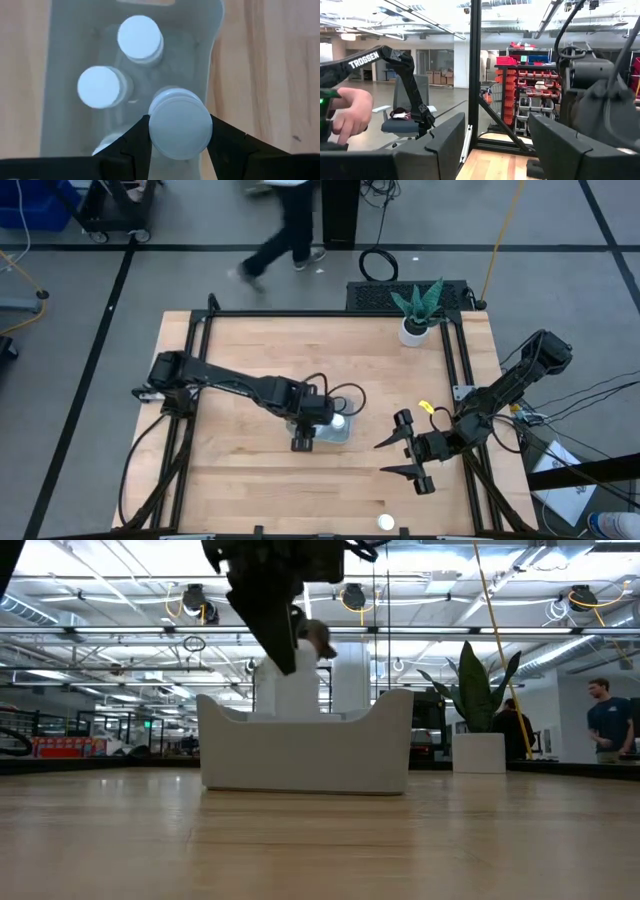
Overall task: Pick and place pill bottles into a basket
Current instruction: Put the left pill bottle into the bin
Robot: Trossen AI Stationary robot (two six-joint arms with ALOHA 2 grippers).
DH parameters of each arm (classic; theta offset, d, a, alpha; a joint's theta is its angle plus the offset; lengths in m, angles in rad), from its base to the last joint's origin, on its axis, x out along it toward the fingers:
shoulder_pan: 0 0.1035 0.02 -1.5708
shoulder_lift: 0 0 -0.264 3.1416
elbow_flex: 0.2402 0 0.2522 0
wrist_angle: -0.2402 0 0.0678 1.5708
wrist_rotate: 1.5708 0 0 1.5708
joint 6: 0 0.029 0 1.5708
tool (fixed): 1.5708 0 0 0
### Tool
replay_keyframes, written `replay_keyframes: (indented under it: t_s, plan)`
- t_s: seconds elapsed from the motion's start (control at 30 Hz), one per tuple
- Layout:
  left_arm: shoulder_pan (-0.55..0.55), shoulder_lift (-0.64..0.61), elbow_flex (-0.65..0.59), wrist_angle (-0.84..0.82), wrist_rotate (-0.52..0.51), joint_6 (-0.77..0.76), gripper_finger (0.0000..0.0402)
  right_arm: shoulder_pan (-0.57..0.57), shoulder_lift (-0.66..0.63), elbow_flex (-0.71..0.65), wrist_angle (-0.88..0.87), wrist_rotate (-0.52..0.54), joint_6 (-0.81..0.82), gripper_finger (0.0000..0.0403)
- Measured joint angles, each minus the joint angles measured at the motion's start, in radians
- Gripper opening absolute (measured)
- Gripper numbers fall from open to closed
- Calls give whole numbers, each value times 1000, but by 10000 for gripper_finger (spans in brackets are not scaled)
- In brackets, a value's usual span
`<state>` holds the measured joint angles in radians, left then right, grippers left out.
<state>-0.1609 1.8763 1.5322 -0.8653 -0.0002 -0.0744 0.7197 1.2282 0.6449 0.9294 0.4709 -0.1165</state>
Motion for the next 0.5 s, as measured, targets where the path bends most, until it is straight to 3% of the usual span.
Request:
replay_keyframes:
  t_s: [0.27, 0.5]
  plan:
    - [-17, 58, -1, 12, -1, 11, 180, 0, 0, 0, 1, 0, 4, 212]
    - [-24, 69, -1, 2, -23, 11, 163, 0, 0, 0, 0, 0, 4, 212]
